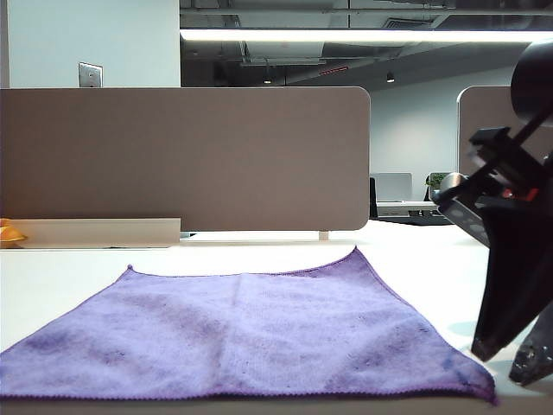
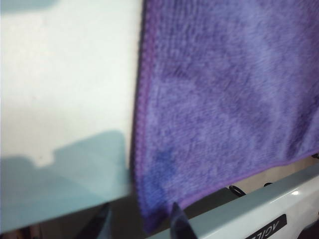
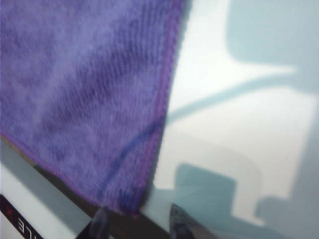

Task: Fold the bottom of the cloth upward, then fold it vertically to form a square shape.

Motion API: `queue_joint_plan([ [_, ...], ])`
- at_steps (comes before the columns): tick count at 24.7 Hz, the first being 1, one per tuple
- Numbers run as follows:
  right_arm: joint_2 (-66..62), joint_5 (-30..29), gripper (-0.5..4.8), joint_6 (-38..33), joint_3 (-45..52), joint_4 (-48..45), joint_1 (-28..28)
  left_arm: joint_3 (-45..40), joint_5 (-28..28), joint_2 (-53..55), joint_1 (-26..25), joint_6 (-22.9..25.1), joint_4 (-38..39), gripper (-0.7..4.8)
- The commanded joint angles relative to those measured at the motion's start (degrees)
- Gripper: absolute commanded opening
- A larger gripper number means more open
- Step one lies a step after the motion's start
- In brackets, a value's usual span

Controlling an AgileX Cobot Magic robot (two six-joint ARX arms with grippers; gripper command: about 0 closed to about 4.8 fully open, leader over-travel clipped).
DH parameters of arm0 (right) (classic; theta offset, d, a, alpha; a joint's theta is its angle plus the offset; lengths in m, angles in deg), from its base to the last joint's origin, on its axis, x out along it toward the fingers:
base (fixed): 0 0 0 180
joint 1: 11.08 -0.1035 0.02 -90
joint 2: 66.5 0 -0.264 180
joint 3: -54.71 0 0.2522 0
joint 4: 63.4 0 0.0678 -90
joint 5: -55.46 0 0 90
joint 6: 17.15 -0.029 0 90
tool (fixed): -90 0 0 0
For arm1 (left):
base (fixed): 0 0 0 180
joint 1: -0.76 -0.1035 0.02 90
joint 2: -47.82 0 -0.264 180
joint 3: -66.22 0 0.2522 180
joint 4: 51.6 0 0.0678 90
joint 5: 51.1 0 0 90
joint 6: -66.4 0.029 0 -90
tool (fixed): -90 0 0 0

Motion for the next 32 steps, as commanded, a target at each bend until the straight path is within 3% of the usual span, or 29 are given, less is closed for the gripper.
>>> queue_joint_plan([
  [1, -0.24, -1.07, 1.59, -1.99, -0.15, -2.51, -0.04, -0.04, 0.48, 0.24, 0.0, -0.94, -2.38, 1.34],
  [9, -3.5, -5.51, 1.59, -3.19, -0.15, -3.58, -0.09, -0.04, -0.13, 0.31, 0.02, -3.02, -6.34, 1.29],
  [20, -4.26, -5.77, 1.57, -3.39, -0.15, -5.38, -1.51, -0.04, -2.27, 3.15, 0.61, -5.2, -10.19, 1.11],
  [21, -4.26, -5.77, 1.5, -3.39, -0.15, -5.4, -1.51, -0.04, -2.34, 3.85, 0.79, -5.2, -10.21, 1.11],
  [23, -4.26, -5.68, 0.85, -3.39, -0.15, -5.44, -1.51, -0.04, -2.29, 5.31, 1.31, -5.01, -10.71, 0.95],
  [24, -4.26, -5.62, 0.39, -3.39, -0.15, -5.53, -1.51, -0.04, -2.29, 5.64, 1.68, -4.96, -11.74, 0.41],
  [27, -4.26, -5.66, -0.06, -3.41, -0.2, -6.47, -1.51, -0.02, -2.97, 5.64, 1.95, -5.86, -14.84, 0.11],
  [32, -4.22, -6.29, -0.06, -3.93, -2.21, -6.05, -1.51, 0.13, -6.67, 5.53, 1.95, -9.42, -18.71, -0.06],
])
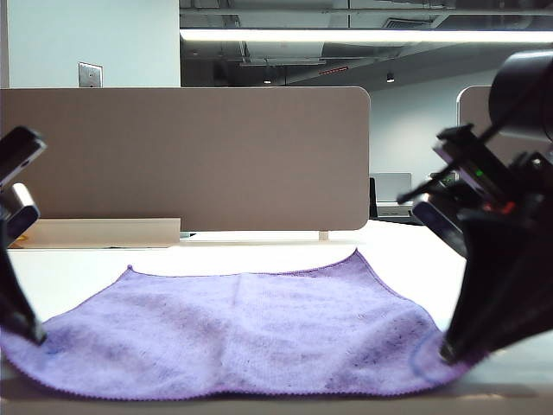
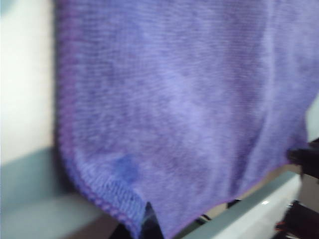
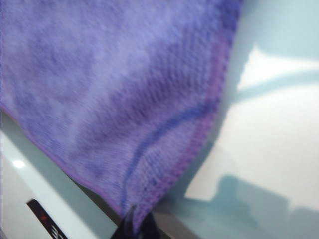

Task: Fold the bottom of the cloth upward, then fold it vertically to form a square shape.

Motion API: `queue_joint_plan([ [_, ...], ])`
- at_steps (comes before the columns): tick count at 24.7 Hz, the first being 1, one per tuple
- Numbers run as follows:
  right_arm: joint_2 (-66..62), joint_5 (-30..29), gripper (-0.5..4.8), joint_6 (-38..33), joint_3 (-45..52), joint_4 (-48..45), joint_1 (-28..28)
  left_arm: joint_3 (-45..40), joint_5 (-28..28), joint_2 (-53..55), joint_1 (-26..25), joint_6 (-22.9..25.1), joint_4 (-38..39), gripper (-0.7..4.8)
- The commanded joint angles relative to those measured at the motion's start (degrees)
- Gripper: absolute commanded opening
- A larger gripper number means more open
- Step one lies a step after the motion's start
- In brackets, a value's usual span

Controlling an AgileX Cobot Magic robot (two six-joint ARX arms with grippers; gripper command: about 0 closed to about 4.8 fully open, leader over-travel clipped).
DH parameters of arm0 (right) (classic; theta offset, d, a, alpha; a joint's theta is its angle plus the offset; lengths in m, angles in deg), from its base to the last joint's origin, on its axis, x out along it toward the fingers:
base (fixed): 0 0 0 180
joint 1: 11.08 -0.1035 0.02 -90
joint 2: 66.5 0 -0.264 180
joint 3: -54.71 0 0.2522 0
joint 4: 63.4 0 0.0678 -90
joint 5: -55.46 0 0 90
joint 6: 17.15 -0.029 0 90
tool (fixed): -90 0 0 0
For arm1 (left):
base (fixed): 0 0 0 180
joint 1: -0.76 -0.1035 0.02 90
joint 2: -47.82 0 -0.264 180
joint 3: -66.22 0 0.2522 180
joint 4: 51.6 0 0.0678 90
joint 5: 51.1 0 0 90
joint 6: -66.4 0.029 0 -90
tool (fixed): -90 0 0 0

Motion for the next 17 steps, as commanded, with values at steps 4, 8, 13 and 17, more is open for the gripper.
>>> queue_joint_plan([
  [4, 0.22, -1.09, -0.06, -1.68, -3.72, -0.5, 0.0, 2.29, -1.16, -0.26, -0.11, -2.32, -2.32, -0.06],
  [8, 0.22, -1.07, -0.06, -2.82, -7.3, -0.7, 0.24, 6.08, 2.01, -0.33, -0.11, -2.6, -2.25, -0.06],
  [13, 0.11, 1.6, -0.06, -3.17, -12.11, -0.96, 0.63, 10.69, 5.51, -0.22, -0.11, -3.96, -2.91, -0.06],
  [17, -1.77, 3.1, -0.06, -4.24, -17.46, -1.07, 2.58, 12.26, 11.26, 0.09, -0.13, -6.32, -6.25, -0.06],
])
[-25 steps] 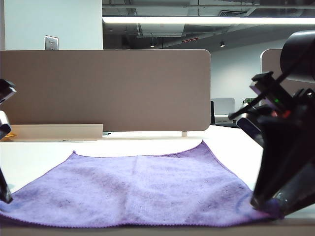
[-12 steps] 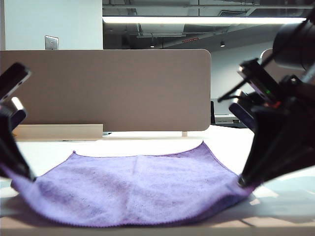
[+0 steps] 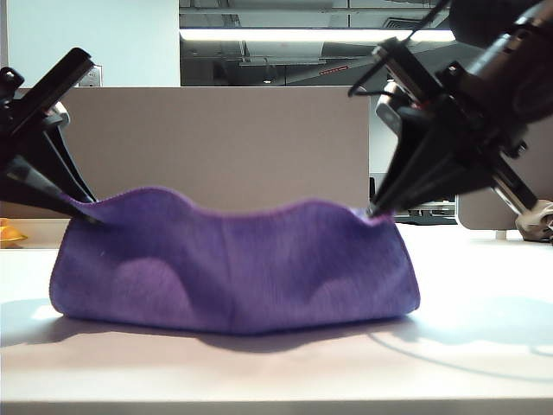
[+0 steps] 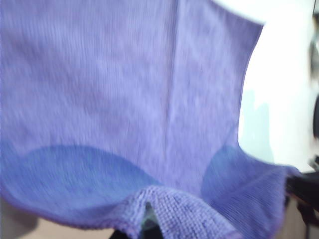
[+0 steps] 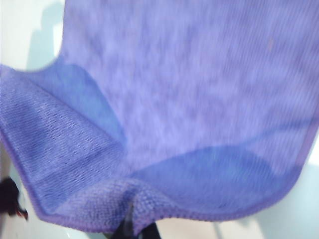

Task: Fold the bottom of the cloth upward, then fold it vertically to form a square shape.

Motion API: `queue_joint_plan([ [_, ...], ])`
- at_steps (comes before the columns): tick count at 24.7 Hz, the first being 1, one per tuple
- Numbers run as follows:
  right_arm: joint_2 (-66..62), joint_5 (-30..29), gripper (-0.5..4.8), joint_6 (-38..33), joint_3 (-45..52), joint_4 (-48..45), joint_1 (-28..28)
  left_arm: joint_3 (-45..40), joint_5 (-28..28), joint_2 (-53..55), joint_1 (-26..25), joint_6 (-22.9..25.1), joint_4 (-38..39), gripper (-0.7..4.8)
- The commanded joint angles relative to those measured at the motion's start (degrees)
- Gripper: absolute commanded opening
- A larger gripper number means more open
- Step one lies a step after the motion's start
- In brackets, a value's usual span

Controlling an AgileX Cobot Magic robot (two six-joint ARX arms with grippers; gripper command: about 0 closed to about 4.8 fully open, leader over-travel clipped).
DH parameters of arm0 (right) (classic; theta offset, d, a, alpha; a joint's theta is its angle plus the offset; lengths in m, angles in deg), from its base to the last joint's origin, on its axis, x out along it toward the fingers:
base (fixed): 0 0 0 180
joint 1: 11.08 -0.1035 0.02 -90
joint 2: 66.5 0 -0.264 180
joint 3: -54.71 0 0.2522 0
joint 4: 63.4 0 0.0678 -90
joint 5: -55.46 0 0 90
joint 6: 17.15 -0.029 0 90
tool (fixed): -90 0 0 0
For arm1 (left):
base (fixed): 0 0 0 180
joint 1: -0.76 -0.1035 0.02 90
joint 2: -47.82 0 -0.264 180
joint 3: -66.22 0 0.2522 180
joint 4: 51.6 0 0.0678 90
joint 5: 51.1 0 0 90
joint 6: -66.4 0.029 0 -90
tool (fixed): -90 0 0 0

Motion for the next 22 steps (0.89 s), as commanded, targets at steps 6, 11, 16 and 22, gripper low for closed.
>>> queue_joint_plan([
  [6, -6.67, 0.28, -0.06, -1.2, -8.2, -0.55, 3.28, 1.31, 5.11, 5.46, -0.15, -8.63, -11.74, -0.06],
  [11, -9.73, 0.0, -0.06, -2.03, -11.37, -1.07, 4.0, 6.08, 2.84, 11.04, -1.84, -8.66, -12.31, -0.06],
  [16, -12.68, -0.07, -0.06, -2.27, -14.29, -1.07, 4.74, 11.34, 2.58, 15.06, -4.74, -8.68, -12.2, -0.06],
  [22, -17.0, -0.2, -0.06, -3.28, -17.92, -0.94, 5.33, 15.5, 0.11, 20.44, -6.6, -8.41, -11.37, -0.06],
])
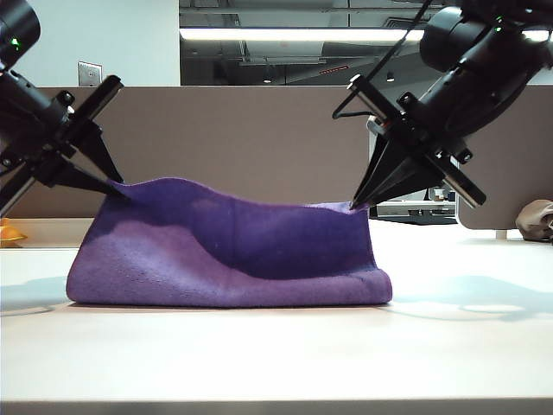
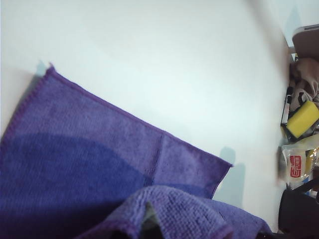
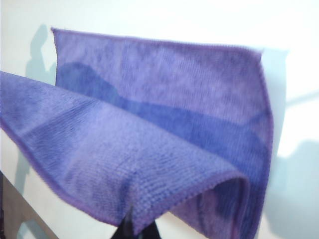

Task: Fold the bottom of the cloth upward, then fold it vertically to form a square shape.

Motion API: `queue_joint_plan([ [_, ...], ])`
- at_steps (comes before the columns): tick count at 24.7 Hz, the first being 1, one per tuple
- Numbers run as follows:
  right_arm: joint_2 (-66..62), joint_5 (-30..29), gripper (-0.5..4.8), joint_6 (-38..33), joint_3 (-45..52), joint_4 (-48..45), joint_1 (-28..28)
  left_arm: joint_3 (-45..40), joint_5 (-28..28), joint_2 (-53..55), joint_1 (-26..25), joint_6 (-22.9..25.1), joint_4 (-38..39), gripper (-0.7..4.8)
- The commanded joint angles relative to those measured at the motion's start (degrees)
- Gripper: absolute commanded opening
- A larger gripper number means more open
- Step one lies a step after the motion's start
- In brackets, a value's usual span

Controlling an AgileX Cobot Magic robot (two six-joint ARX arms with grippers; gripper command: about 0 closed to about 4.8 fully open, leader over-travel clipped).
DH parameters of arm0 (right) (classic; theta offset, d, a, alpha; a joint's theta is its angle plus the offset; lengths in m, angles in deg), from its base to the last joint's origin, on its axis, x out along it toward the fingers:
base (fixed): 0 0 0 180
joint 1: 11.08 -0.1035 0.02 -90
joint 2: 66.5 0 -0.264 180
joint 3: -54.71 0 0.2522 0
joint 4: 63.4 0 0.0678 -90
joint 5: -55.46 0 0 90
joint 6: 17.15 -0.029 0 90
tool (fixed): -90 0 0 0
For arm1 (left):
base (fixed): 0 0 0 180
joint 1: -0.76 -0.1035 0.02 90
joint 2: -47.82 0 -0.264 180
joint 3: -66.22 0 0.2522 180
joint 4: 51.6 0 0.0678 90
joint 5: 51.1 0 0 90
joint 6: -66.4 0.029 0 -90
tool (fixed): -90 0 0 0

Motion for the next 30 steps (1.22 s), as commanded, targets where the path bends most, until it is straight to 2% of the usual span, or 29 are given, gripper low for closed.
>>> queue_joint_plan([
  [1, -1.55, -0.46, -0.06, -0.7, -1.36, -0.61, 0.17, 1.27, -1.64, 2.75, 0.17, 0.5, 0.42, -0.06],
  [3, -2.23, -0.35, -0.02, -0.68, -1.33, -1.22, 0.22, 1.27, -2.51, 4.33, 0.17, 0.55, 0.44, -0.02],
  [4, -2.45, -0.37, 0.25, -0.68, -1.33, -1.73, 0.24, 1.27, -2.82, 4.7, 0.17, 0.63, 0.42, 0.13],
  [5, -2.47, -0.37, 1.0, -0.68, -1.33, -2.62, 0.24, 1.27, -2.89, 4.9, 0.17, 1.77, 0.07, 0.72],
  [7, -2.45, -0.33, 1.5, -0.76, -1.33, -4.85, 0.26, 1.27, -2.84, 4.9, 0.17, 1.81, -0.61, 0.85],
  [10, -2.47, -0.28, 1.54, -0.94, -1.33, -5.86, 0.46, 1.27, -2.23, 4.9, 0.15, 1.77, -1.31, 1.0],
  [14, -2.45, -0.28, 1.89, -0.94, -1.33, -6.36, 0.57, 1.27, -2.23, 4.9, 0.15, 2.01, -1.79, 1.26],
  [18, -2.47, -0.28, 2.82, -1.25, -1.33, -6.88, 0.57, 1.27, -1.88, 4.9, 0.15, 1.95, -3.69, 1.26],
  [26, -2.45, -0.44, 2.85, -3.72, -1.33, -7.98, 1.16, 1.27, -1.51, 4.9, 0.15, 0.98, -8.28, 1.25],
  [30, -2.45, -0.35, 2.85, -4.07, -1.33, -8.74, 1.16, 1.27, 0.63, 4.9, 0.15, -1.42, -8.48, 1.25],
])
